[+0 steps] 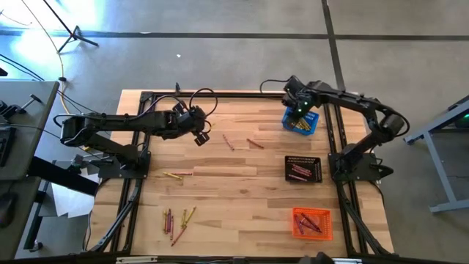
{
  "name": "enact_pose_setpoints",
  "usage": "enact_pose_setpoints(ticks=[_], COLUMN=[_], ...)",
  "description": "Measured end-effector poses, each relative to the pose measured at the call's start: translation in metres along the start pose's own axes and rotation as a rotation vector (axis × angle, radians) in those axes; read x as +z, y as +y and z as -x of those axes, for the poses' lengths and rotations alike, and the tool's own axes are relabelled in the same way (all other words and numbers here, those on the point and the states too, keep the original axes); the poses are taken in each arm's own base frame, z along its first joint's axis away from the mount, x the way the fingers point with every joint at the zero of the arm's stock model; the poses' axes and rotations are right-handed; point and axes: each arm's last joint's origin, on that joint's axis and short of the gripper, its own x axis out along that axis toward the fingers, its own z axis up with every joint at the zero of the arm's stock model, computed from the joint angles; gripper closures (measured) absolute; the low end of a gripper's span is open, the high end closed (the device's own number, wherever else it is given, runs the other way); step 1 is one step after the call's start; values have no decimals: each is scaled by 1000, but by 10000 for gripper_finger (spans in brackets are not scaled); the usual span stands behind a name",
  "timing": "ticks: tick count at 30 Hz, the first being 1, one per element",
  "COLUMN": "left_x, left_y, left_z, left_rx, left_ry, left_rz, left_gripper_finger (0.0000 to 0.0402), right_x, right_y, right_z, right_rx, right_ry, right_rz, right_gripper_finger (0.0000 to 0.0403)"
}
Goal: Sort crayons
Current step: Put the red crayon into the black bin
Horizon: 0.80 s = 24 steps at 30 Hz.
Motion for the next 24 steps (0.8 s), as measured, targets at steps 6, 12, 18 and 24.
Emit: enact_pose_setpoints(ticks=[6, 12, 18, 24], left_x=[0, 0, 0, -1], left_y=[0, 0, 0, 0], left_z=[0, 0, 0, 0], left_rx=[0, 0, 0, -7], left_ry=[0, 0, 1, 6], left_rz=[0, -1, -4, -32], left_gripper_finger=[300, 300, 300, 300], right_x=[12, 18, 19, 20], right_y=[47, 94, 135, 142], right_z=[8, -3, -32, -68], right_rx=[39, 104, 162, 120], right_ry=[-66, -200, -253, -172], right_rz=[134, 197, 267, 309], right_gripper_finger=[305, 305, 305, 304])
